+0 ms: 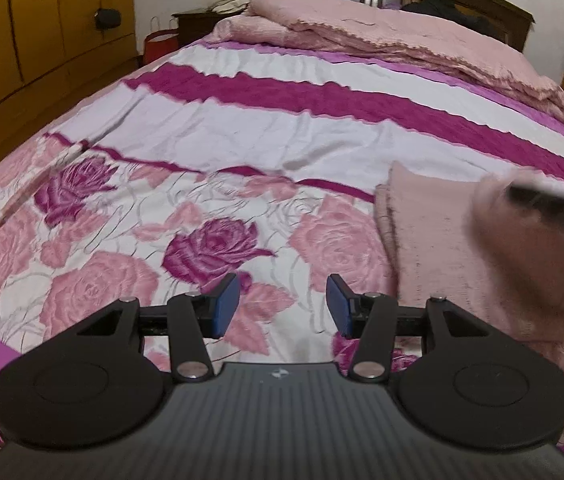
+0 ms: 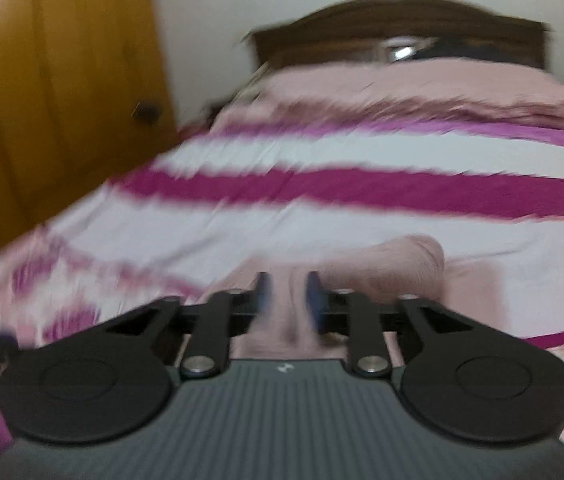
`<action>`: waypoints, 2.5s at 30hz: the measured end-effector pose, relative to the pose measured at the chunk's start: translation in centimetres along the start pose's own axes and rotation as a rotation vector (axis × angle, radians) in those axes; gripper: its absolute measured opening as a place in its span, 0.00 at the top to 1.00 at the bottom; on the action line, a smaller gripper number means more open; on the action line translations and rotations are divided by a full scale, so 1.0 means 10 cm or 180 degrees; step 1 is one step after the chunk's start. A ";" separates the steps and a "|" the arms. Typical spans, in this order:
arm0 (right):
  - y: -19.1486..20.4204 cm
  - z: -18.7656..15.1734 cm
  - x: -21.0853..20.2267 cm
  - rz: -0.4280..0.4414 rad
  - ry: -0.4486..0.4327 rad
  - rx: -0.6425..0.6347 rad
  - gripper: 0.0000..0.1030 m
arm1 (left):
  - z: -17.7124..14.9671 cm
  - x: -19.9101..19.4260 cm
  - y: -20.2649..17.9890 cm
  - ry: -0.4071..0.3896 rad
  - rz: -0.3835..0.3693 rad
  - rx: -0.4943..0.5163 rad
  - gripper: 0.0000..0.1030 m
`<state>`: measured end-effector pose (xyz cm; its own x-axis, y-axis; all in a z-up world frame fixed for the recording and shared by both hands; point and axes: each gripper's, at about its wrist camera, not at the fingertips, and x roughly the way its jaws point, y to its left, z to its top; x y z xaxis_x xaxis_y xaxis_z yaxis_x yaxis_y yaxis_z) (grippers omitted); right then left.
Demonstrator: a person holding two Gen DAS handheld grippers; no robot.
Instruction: Fold small clothes
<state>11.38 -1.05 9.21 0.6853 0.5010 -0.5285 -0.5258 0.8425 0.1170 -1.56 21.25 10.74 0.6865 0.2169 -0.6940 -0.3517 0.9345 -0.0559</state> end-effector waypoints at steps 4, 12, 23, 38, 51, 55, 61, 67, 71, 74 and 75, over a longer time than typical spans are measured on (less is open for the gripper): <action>0.18 -0.25 0.23 -0.0012 0.0269 -0.0111 0.88 | -0.06 0.05 0.15 0.0034 -0.0019 -0.0123 0.46; 0.07 -0.11 -0.36 0.0197 -0.0017 -0.0125 0.85 | -0.03 0.07 0.21 0.0000 -0.0117 -0.0174 0.46; -0.60 -0.36 -0.93 -0.0450 -0.0323 0.0399 0.42 | 0.23 0.09 -0.45 -0.0069 -0.0740 0.0028 0.45; -1.32 -0.84 -0.84 -0.0663 -0.0391 0.1103 0.42 | 0.43 1.05 -1.58 0.0340 -0.1245 0.0205 0.31; -1.55 -0.93 -0.70 -0.0416 -0.0665 0.1429 0.42 | 0.25 1.29 -1.89 0.0230 -0.1393 0.0021 0.43; -1.55 -0.99 -0.78 -0.0387 -0.0712 0.1504 0.40 | 0.27 1.16 -1.96 -0.0027 -0.1328 0.0171 0.72; -1.31 -0.84 -0.94 -0.0195 -0.0846 0.1323 0.40 | 0.51 0.67 -1.82 -0.0488 -0.1266 0.0366 0.73; -0.94 -0.84 -0.72 0.0017 -0.0575 0.0990 0.40 | 0.50 0.90 -1.32 -0.0227 -0.0756 0.0479 0.71; -0.83 -0.91 -0.62 0.0043 -0.0447 0.0951 0.40 | 0.32 1.07 -1.08 -0.0095 -0.0702 0.0304 0.55; -0.85 -0.86 -0.65 0.0025 -0.0420 0.0938 0.40 | 0.31 1.05 -0.98 -0.0131 -0.0748 0.0209 0.47; -0.87 -0.84 -0.67 0.0029 -0.0412 0.0962 0.40 | 0.31 1.04 -0.94 -0.0121 -0.0784 0.0196 0.47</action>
<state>7.17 -13.40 4.69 0.7497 0.5135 -0.4173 -0.3722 0.8487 0.3757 10.89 15.58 6.28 0.7706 -0.0100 -0.6373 -0.1323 0.9756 -0.1754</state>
